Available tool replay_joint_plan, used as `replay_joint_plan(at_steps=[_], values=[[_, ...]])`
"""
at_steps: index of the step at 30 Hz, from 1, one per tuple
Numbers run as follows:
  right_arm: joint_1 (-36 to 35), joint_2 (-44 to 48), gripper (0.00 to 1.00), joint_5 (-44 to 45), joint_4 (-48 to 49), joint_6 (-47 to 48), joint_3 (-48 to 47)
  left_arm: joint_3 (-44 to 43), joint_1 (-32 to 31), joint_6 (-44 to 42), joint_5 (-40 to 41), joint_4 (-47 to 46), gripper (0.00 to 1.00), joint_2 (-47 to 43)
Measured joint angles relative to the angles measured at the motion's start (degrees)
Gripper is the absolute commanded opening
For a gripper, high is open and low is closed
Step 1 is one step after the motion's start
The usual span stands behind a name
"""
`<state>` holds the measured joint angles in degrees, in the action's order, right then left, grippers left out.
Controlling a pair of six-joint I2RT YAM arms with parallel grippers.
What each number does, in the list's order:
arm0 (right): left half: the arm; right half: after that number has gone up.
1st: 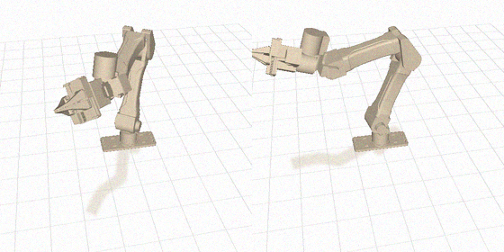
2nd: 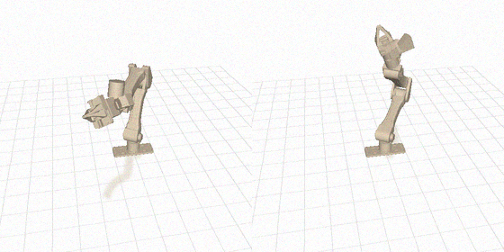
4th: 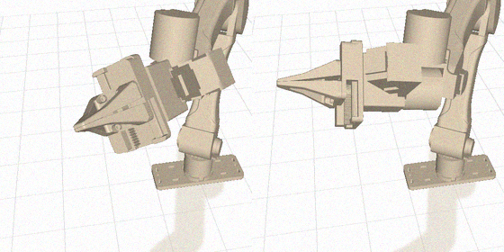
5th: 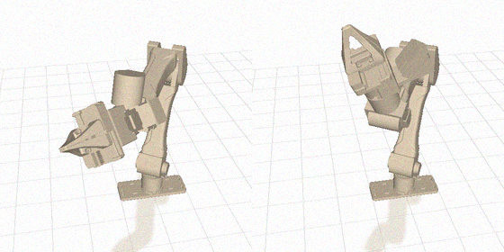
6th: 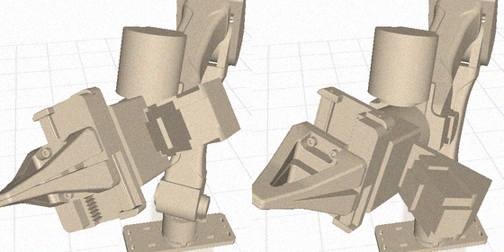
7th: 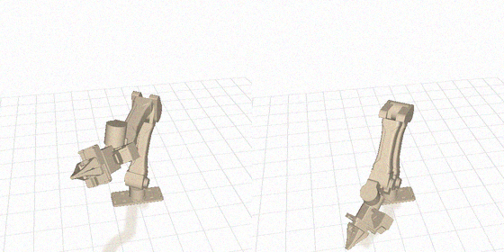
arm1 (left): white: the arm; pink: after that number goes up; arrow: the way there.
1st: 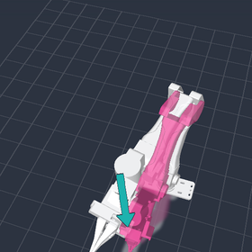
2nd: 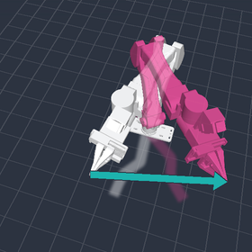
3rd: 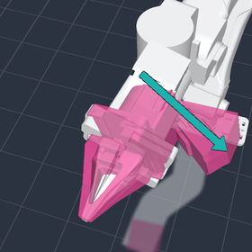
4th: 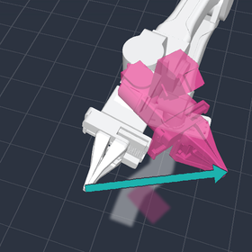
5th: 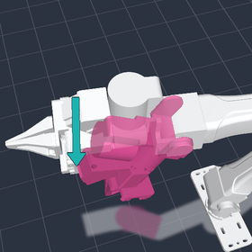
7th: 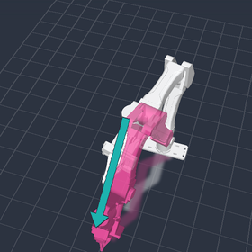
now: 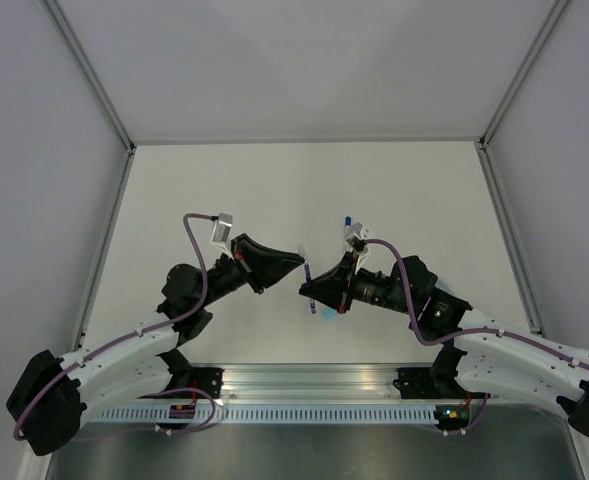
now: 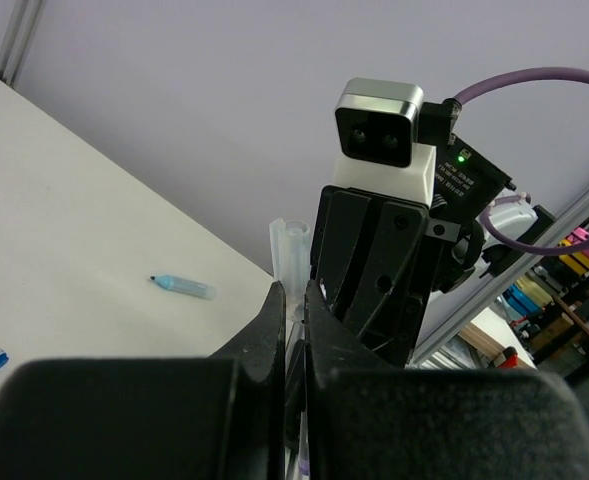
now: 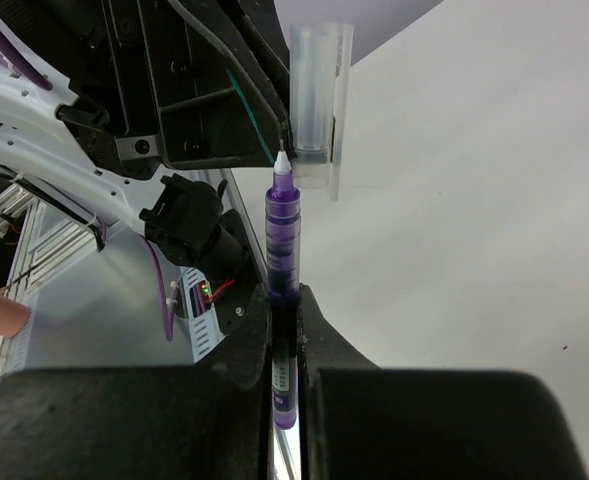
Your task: Insert the pens into the pen caps
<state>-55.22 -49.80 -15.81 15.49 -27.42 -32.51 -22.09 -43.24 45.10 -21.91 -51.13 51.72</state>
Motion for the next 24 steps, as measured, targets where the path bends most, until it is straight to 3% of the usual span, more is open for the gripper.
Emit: replay_joint_plan(at_steps=[8,24], values=[[0.0,-0.44,0.0,-1.38,-0.02,-0.02,0.0,-0.04,0.0,-0.02,0.85,0.98,0.02,-3.72],[0.09,-0.66,0.0,-2.32,-0.04,-0.22,0.0,-0.04,0.0,0.0,0.9,1.31,0.02,-2.21]])
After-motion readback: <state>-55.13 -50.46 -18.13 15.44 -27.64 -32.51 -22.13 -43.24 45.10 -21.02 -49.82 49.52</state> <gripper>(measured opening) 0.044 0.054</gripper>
